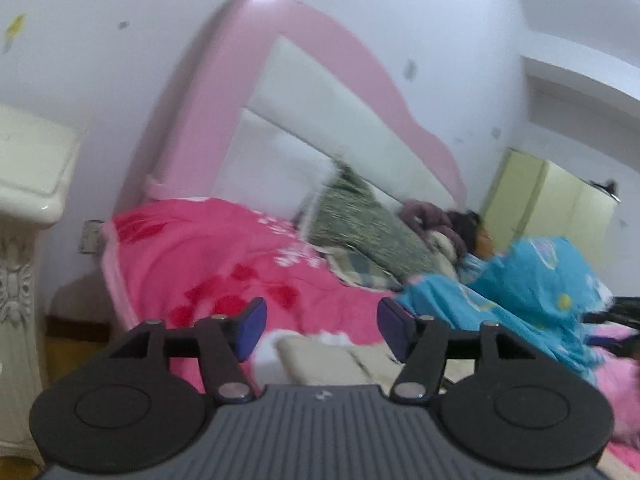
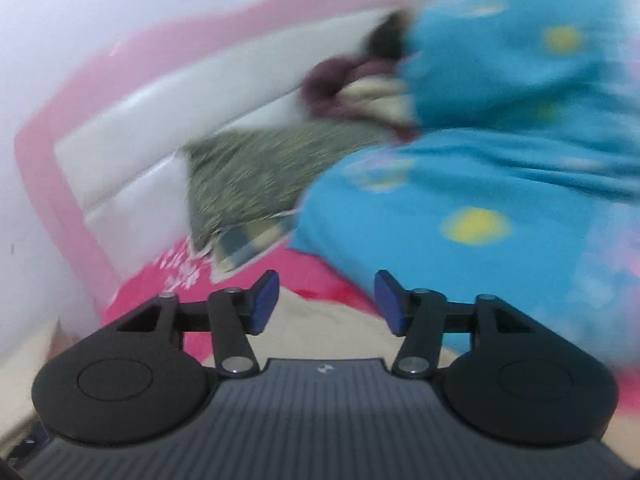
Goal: Fold clothes
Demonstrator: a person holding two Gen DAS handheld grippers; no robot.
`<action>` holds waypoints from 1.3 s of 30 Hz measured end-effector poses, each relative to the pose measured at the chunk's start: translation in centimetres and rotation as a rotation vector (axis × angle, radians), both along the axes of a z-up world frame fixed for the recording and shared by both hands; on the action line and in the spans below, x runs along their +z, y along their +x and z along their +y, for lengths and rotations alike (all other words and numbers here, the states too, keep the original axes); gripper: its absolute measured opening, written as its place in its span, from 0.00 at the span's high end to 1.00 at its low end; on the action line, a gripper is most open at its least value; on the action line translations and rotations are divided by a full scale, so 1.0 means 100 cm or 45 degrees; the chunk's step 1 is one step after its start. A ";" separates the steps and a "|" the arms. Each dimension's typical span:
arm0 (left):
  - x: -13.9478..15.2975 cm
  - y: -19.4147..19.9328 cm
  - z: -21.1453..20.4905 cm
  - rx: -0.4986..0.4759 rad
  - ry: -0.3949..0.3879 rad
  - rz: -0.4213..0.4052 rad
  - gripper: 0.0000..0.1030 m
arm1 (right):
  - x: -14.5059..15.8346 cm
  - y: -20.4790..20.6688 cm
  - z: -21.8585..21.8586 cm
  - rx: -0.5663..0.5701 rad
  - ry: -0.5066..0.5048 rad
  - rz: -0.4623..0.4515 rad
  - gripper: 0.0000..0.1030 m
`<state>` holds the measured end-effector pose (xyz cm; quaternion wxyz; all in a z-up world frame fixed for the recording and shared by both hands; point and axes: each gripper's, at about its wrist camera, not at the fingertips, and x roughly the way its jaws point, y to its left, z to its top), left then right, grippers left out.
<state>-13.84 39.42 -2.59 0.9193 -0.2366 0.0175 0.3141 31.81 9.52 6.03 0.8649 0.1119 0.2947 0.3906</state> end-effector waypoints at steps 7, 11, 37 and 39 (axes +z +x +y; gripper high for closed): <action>0.030 0.045 -0.049 -0.313 0.032 0.007 0.35 | -0.043 -0.149 -0.225 -0.541 -0.039 0.158 0.43; 0.044 0.075 -0.098 -0.516 0.072 0.008 0.34 | -0.054 -0.181 -0.297 -0.847 -0.330 0.024 0.44; 0.032 0.149 -0.250 -0.874 0.059 0.285 0.34 | -0.100 -0.195 -0.324 -0.955 -0.894 -0.230 0.88; 0.033 0.144 -0.250 -0.866 0.081 0.296 0.34 | -0.103 -0.163 -0.312 -0.850 -0.852 -0.252 0.89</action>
